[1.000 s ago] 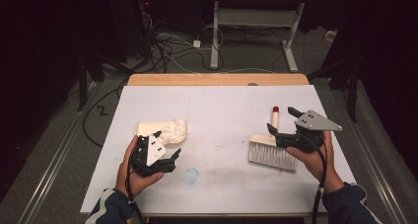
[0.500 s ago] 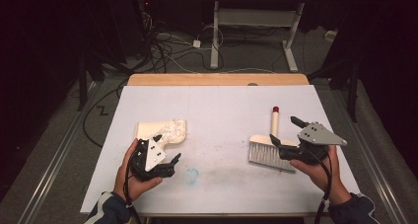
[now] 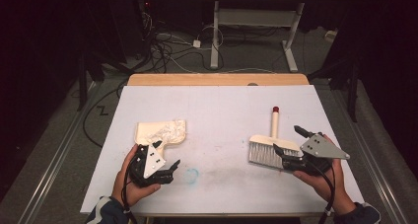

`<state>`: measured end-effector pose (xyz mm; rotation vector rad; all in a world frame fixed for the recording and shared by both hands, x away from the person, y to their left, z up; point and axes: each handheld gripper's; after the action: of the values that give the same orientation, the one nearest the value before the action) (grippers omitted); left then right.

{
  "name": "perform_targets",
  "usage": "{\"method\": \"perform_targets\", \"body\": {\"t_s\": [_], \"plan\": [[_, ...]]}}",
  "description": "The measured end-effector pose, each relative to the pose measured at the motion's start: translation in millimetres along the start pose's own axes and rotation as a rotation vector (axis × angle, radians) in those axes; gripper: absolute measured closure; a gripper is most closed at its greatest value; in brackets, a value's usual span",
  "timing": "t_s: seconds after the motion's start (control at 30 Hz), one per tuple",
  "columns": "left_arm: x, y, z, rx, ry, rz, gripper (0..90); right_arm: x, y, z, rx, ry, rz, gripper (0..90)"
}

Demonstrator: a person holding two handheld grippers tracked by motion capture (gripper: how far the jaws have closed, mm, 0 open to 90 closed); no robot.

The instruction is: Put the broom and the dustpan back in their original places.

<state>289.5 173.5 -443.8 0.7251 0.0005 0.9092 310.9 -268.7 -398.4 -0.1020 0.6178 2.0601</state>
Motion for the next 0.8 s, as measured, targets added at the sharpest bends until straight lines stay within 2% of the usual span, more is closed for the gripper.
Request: {"method": "perform_targets", "body": {"t_s": [0.2,0.3,0.37,0.43,0.57,0.63,0.8], "plan": [[-1.6,0.8,-6.9,0.018,-0.005,0.001,17.7,2.3,3.0,-8.8,0.006,0.005,0.008,18.4],[-2.1,0.1,-10.7,0.029,0.001,-0.005,17.7,2.4,0.6,-14.9,0.029,-0.005,0.017,19.4],[-2.8,-0.6,-13.2,0.040,-0.002,-0.007,17.7,3.2,-2.2,-20.2,0.055,-0.005,0.028,23.2],[-4.0,-1.1,-15.5,0.048,-0.004,-0.015,17.7,5.0,-7.0,-31.3,0.100,-0.040,0.078,25.7],[-7.4,-3.1,-17.9,0.067,-0.021,-0.027,17.7,13.9,-14.3,-49.3,0.199,-0.005,0.123,25.2],[-8.4,-3.8,-17.6,0.069,-0.023,-0.032,17.7,15.6,-18.0,-54.8,0.234,0.013,0.112,24.8],[-10.3,-4.2,-18.0,0.072,-0.025,-0.036,17.7,9.4,-27.9,-65.4,0.311,-0.001,0.054,26.0]]}}
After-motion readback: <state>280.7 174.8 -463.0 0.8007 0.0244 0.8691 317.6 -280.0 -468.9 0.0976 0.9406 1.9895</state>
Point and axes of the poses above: each handheld gripper's, and its own axes: y roughly backward along the jaws, z roughly out of its top, x roughly to its left, and after that the axes turned 3 degrees about x, right-handed
